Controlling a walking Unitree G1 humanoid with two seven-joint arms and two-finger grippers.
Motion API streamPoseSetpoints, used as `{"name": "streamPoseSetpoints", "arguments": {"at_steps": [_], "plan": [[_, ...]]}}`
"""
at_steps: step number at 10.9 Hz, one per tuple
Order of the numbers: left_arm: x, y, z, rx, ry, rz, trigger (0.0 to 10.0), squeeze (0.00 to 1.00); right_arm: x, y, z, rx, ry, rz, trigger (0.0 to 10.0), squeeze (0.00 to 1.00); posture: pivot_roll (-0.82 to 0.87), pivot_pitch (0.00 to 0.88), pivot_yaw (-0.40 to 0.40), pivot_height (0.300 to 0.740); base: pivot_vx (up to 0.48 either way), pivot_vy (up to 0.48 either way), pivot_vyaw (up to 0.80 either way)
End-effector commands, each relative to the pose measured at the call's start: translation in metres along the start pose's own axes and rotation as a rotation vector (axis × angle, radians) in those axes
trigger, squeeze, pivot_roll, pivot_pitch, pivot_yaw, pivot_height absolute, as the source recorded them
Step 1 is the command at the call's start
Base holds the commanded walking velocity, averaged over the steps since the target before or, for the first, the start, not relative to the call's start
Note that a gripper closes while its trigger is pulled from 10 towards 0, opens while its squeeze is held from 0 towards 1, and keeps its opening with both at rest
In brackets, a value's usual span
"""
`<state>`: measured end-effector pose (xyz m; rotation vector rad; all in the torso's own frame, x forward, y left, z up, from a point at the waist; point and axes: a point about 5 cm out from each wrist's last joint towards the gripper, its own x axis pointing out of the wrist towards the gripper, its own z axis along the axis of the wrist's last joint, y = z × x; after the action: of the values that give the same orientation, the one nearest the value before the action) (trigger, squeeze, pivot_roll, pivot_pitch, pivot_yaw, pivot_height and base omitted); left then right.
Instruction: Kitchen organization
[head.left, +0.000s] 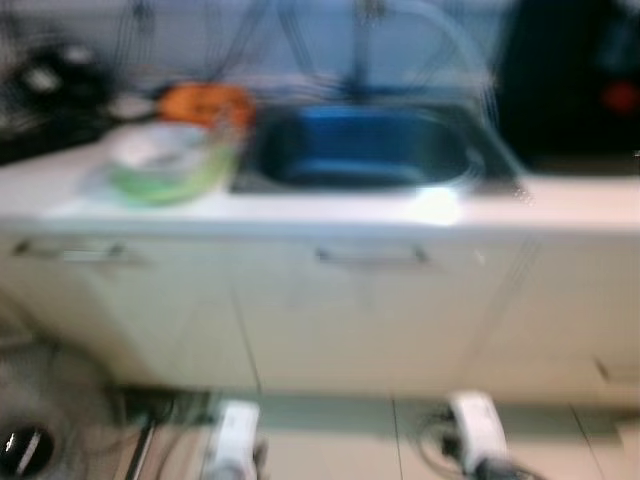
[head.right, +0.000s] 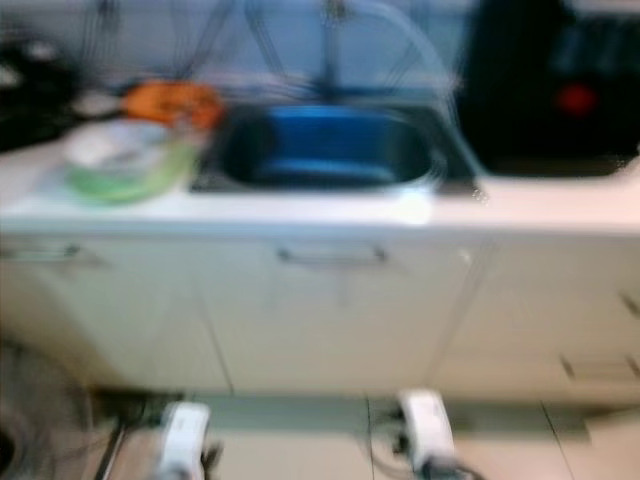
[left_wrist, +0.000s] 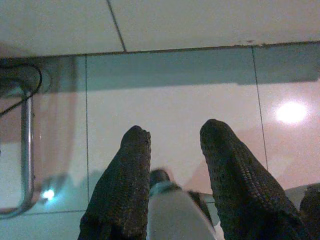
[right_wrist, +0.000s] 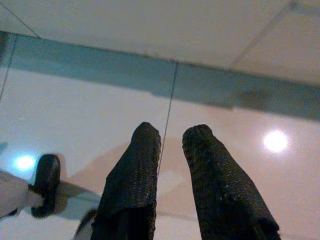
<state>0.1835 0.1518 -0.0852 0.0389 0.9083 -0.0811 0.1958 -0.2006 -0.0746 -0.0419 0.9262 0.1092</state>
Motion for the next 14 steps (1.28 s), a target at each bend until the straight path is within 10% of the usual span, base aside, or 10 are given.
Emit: {"name": "streamPoseSetpoints", "arguments": {"at_steps": [1, 6, 10, 12, 14], "plan": [[-0.002, 0.014, -0.003, 0.0, 0.011, 0.036, 10.0, 0.0, 0.004, 0.012, 0.01, 0.006, -0.031, 0.032, 10.0, 0.0, 0.09, 0.0, 0.01, 0.74, 0.3, 0.0, 0.0], [-0.002, 0.015, 0.003, 0.009, -0.034, 0.028, 10.0, 0.0, 0.004, 0.011, 0.012, 0.005, -0.062, 0.007, 10.0, 0.0, 0.09, 0.0, 0.013, 0.74, 0.12, 0.0, 0.0], [0.0, 0.021, 0.068, 0.082, -0.338, 0.06, 10.0, 0.0, 0.001, 0.008, 0.02, 0.039, -0.188, -0.06, 10.0, 0.0, 0.11, 0.0, 0.013, 0.74, 0.0, 0.0, 0.0], [-0.006, 0.022, 0.095, 0.105, -0.508, 0.07, 10.0, 0.0, 0.0, 0.015, 0.102, 0.048, -0.479, -0.013, 10.0, 0.0, 0.11, 0.0, 0.014, 0.74, 0.0, 0.0, 0.0], [-0.016, 0.028, 0.114, 0.109, -0.663, 0.106, 10.0, 0.0, -0.009, 0.02, 0.127, 0.04, -0.653, -0.002, 10.0, 0.0, 0.11, 0.0, 0.015, 0.74, 0.0, 0.0, 0.0]]}}
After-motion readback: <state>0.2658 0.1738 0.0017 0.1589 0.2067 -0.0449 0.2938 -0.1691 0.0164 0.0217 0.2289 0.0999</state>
